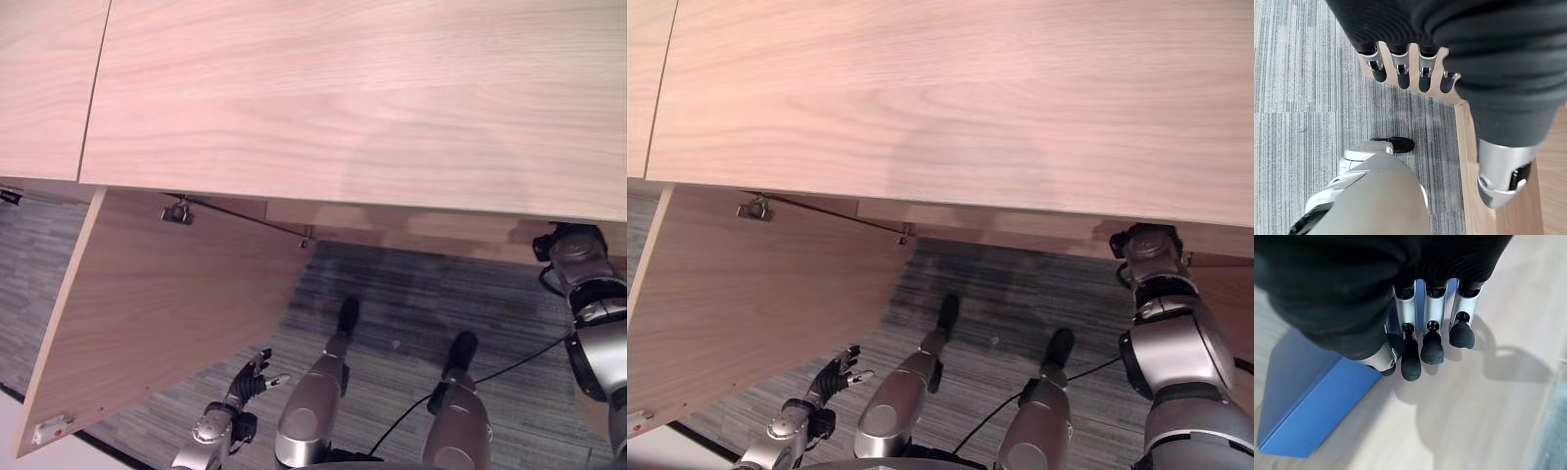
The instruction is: Put the empty folder in the office cabinet
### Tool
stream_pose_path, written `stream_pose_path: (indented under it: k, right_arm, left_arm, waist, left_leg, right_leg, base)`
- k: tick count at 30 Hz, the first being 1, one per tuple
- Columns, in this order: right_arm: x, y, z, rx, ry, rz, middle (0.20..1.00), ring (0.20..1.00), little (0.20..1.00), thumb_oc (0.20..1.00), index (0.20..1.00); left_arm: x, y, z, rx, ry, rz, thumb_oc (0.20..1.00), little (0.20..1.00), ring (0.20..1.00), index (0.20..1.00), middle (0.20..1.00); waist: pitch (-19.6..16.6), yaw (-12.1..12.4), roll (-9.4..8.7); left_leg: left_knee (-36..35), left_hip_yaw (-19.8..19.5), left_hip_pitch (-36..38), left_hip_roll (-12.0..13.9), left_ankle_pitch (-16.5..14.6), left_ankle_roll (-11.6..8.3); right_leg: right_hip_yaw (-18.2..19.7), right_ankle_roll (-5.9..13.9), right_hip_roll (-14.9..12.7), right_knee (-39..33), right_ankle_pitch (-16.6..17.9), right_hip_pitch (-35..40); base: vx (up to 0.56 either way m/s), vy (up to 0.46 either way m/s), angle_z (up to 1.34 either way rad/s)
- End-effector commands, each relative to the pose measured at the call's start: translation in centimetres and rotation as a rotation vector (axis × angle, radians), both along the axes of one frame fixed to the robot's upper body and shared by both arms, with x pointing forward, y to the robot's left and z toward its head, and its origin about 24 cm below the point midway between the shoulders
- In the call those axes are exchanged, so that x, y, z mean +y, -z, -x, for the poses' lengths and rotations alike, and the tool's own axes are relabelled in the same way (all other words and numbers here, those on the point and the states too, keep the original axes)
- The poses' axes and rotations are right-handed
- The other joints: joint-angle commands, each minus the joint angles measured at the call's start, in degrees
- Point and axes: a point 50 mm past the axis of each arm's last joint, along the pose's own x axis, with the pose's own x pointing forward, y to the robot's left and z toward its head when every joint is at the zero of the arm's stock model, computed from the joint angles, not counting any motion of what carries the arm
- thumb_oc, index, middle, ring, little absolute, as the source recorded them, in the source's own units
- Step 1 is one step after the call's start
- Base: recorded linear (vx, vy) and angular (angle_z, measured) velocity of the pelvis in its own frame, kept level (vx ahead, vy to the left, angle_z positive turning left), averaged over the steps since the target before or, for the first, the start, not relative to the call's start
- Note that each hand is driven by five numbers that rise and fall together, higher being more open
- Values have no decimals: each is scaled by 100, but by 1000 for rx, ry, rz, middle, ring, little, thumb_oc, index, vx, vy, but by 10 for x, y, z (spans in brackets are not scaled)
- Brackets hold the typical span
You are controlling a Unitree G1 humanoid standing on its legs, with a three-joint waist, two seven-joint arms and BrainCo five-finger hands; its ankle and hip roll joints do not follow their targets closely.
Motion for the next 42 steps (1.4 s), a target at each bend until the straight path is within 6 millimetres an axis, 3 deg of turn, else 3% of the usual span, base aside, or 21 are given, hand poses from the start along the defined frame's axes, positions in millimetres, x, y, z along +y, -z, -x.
stream_pose_path:
  k: [1,13,15,19,28,29,34,35,36,38,39,40,42]
  right_arm:
    - [-13,-71,0,-153,26,148,200,200,200,200,200]
    - [-35,-146,22,-263,127,277,200,200,200,200,200]
    - [-33,-175,27,-349,134,292,200,200,200,200,200]
    - [-25,-190,25,-419,102,286,200,200,200,200,200]
    - [-25,-158,17,-377,72,213,200,200,200,200,200]
    - [-19,-146,11,-386,38,175,200,200,200,200,200]
    - [-1,-121,-1,-427,-42,80,200,200,200,200,200]
    - [15,-88,-9,-447,-105,-22,200,200,200,200,200]
    - [14,-86,-8,-445,-103,-25,200,200,200,200,200]
    - [26,-48,-9,-420,-137,-102,200,200,200,200,200]
    - [26,-48,-9,-420,-137,-102,200,200,200,200,200]
    - [39,-11,-7,-362,-169,-152,200,200,200,200,200]
    - [55,32,2,-285,-209,-199,200,200,200,200,200]
  left_arm:
    - [1,-15,-16,-75,84,-11,1000,1000,1000,1000,1000]
    - [9,-36,-29,-164,111,12,1000,1000,1000,1000,1000]
    - [12,-42,-31,-184,124,16,1000,1000,1000,1000,1000]
    - [15,-42,-31,-178,123,8,1000,1000,1000,1000,1000]
    - [22,-38,-25,-145,101,8,1000,1000,1000,1000,1000]
    - [25,-33,-23,-126,82,2,1000,1000,1000,1000,1000]
    - [26,-27,-19,-101,44,2,1000,1000,1000,1000,1000]
    - [27,-21,-17,-79,-5,9,1000,1000,1000,1000,1000]
    - [28,-21,-16,-78,-3,5,1000,1000,1000,1000,1000]
    - [31,-14,-11,-47,-43,-7,1000,1000,1000,1000,1000]
    - [31,-14,-11,-47,-43,-7,1000,1000,1000,1000,1000]
    - [35,-7,-4,-8,-85,-12,1000,1000,1000,1000,1000]
    - [42,1,5,37,-137,-27,1000,1000,1000,1000,1000]
  waist:
    - [206,183,40]
    - [264,322,218]
    - [243,367,260]
    - [194,395,242]
    - [56,360,146]
    - [42,303,75]
    - [36,222,-51]
    - [8,141,-172]
    - [1,151,-182]
    - [-82,85,-312]
    - [-82,85,-312]
    - [-175,37,-417]
    - [-314,-50,-554]
  left_leg:
    - [-1,298,79,220,-230,-201]
    - [-70,199,-268,131,-106,-219]
    - [-109,183,-360,99,-73,-223]
    - [-136,153,-424,74,-52,-234]
    - [-154,67,-185,32,-120,-218]
    - [-157,69,-105,37,-144,-219]
    - [-157,84,-7,52,-166,-216]
    - [-151,113,82,92,-192,-221]
    - [-152,109,91,93,-193,-221]
    - [-164,140,207,121,-241,-215]
    - [-164,140,207,121,-241,-215]
    - [-168,178,314,135,-284,-207]
    - [-179,254,440,153,-307,-184]
  right_leg:
    - [150,54,-126,893,-458,-576]
    - [170,70,-265,1190,-493,-1128]
    - [196,74,-306,1259,-497,-1303]
    - [198,78,-312,1273,-485,-1356]
    - [91,80,-328,1092,-458,-935]
    - [71,81,-320,1016,-426,-802]
    - [48,83,-281,890,-393,-594]
    - [1,89,-255,729,-347,-366]
    - [-6,90,-253,716,-343,-349]
    - [-30,109,-191,469,-267,-100]
    - [-30,109,-191,469,-267,-100]
    - [-23,125,-135,275,-184,91]
    - [-4,152,-86,4,-44,302]
  base:
    - [0,0,0]
    - [-6,-1,3]
    - [0,0,0]
    - [11,-5,3]
    - [28,-8,12]
    - [11,10,20]
    - [7,5,6]
    - [0,0,0]
    - [34,-26,3]
    - [41,-30,1]
    - [66,-17,3]
    - [70,12,-1]
    - [106,45,-15]
